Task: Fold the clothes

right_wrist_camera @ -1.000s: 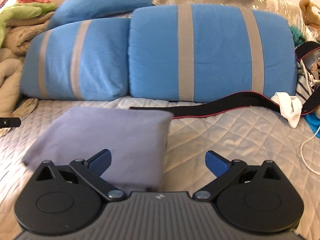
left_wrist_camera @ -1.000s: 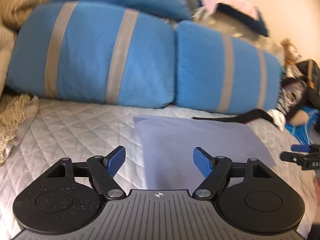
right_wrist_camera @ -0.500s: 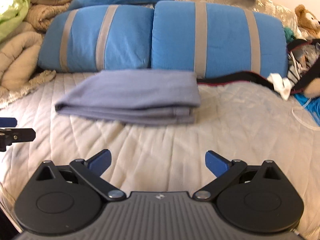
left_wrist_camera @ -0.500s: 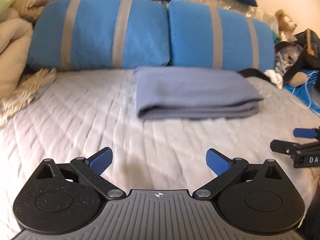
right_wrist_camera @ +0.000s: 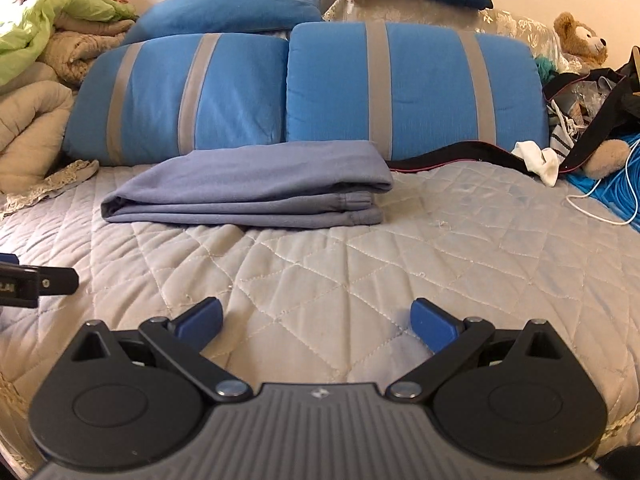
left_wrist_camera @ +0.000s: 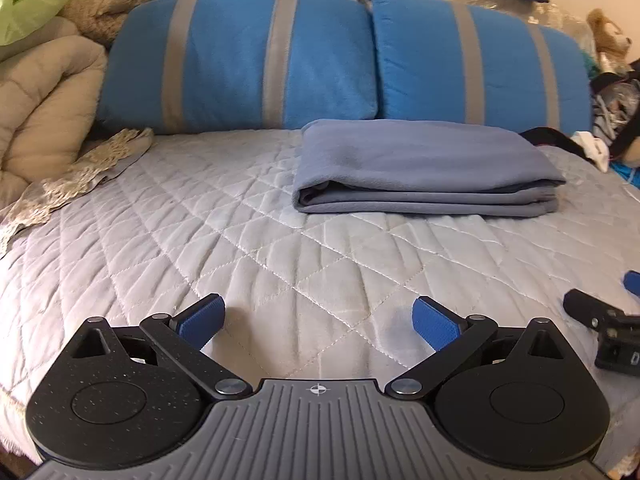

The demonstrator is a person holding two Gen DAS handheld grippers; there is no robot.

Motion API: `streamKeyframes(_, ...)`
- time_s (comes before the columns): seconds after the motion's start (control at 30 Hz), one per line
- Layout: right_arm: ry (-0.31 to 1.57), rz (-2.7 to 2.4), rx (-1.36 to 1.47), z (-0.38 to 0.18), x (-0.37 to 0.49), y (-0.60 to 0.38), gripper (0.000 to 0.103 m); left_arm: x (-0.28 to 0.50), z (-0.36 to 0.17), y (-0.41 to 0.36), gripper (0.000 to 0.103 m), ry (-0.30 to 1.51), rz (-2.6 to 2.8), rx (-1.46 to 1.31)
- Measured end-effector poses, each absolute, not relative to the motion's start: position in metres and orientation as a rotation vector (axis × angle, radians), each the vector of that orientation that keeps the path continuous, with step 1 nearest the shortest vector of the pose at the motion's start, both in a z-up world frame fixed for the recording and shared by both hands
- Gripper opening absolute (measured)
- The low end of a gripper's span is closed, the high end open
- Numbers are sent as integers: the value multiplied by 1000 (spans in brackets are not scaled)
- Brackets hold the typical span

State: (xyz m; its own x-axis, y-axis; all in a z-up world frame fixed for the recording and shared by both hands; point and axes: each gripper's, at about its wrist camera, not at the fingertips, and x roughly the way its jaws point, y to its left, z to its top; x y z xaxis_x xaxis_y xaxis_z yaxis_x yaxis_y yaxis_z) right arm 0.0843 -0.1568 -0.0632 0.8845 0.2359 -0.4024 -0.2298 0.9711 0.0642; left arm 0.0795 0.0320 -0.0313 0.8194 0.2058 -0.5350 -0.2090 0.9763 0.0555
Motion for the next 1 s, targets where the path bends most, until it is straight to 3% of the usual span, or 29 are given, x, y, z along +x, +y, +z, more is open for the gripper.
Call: streamKeyframes(1.0, 413, 215, 11, -64, 78, -151, 103, 67, -33, 27, 103, 565, 228, -12)
